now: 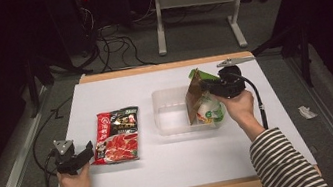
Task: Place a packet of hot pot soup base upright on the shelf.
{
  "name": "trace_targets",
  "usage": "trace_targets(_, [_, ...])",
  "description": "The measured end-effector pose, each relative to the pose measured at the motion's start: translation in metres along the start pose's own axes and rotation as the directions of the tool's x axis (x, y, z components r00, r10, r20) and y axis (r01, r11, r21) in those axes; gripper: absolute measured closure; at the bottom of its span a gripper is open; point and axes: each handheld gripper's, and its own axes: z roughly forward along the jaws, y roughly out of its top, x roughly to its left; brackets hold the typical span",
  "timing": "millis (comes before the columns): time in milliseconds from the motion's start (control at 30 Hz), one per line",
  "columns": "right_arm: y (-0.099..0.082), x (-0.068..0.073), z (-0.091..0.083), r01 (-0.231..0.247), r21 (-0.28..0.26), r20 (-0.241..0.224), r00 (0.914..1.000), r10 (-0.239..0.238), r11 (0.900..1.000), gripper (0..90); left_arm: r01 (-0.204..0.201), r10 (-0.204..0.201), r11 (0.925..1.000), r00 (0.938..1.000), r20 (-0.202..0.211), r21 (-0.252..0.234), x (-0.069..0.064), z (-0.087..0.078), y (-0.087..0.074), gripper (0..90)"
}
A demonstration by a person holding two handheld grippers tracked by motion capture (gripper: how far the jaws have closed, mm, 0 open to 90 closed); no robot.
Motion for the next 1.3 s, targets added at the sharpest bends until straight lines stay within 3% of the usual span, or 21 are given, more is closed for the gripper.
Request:
trace_targets(333, [0.000,0.000,-0.014,0.011,-0.039,-0.018,0.9998,-0.012,0.9992,60.1,-0.004,0.004,1.0000,1.0000,0.000,0.003,0.000,0.000,0.000,32.9])
trace_targets(667, [-0.007,-0.004,-0.054,0.057,-0.128,-0.007,0.9983,-0.059,0.9902,57.6,-0.004,0.004,1.0000,1.0000,0.000,0.003,0.000,0.000,0.000,32.9])
trace_targets(1033, [-0.045,-0.029,-0.085,0.041,-0.175,0.052,0.9981,-0.033,0.9837,57.5,-0.009,0.009,0.9998,0.9999,0.006,0.020,0.000,0.001,0.001,35.5])
trace_targets(1300, [-0.084,-0.049,-0.089,0.024,-0.168,0.120,0.9927,-0.004,0.9855,57.1,-0.004,0.004,0.9999,0.9998,0.018,0.017,0.001,0.000,0.001,36.0])
